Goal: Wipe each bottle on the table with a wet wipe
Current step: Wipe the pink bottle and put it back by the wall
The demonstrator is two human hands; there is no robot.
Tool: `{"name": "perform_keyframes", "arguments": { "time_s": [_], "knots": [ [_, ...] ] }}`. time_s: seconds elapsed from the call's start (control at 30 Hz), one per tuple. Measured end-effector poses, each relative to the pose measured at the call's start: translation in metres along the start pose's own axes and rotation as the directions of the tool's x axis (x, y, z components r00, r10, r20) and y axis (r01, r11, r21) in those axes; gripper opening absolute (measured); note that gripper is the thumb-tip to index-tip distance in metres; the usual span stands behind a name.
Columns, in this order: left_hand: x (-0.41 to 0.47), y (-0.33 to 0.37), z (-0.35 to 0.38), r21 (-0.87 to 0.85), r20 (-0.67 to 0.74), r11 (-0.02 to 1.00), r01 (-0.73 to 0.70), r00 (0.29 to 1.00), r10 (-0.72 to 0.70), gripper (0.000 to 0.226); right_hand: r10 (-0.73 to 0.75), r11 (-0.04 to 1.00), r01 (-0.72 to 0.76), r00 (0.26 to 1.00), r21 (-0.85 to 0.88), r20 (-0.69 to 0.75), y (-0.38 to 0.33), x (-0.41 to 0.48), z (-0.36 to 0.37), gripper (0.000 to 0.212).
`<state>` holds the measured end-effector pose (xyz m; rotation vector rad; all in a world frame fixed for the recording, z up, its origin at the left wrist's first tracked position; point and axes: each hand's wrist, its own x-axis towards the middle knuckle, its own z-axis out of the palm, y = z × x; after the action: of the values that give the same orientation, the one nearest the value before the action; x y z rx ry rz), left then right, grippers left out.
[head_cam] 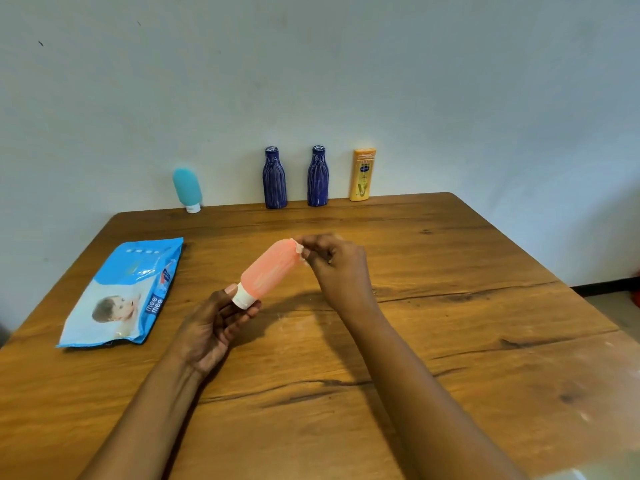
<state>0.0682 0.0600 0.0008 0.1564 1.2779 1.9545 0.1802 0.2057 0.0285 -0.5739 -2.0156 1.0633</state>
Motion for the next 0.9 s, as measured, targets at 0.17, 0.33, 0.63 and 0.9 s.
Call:
{"name": "perform_keyframes", "arguments": {
  "time_s": [0.17,0.33,0.63,0.9],
  "knots": [
    [0.000,0.000,-0.002,-0.040,-0.004,0.999,-0.001,1.000,0.000,0.021,0.310,0.924,-0.322,0.947,0.206,0.087,0.009,-0.015,0.001,0.020],
    [-0.001,0.000,-0.002,-0.010,-0.008,1.000,-0.006,1.000,0.006,0.026,-0.161,0.987,0.162,0.985,0.012,-0.065,-0.043,0.014,-0.005,0.024],
    [-0.001,-0.003,0.001,0.033,-0.019,0.999,-0.013,1.000,0.013,0.016,0.024,0.996,-0.034,0.993,-0.085,-0.119,-0.020,-0.005,0.012,0.026],
    [-0.003,0.002,0.001,-0.006,-0.034,0.999,0.043,0.999,-0.043,0.021,0.335,0.921,-0.337,0.941,0.196,0.045,0.018,-0.031,0.022,0.017]
  ]
}}
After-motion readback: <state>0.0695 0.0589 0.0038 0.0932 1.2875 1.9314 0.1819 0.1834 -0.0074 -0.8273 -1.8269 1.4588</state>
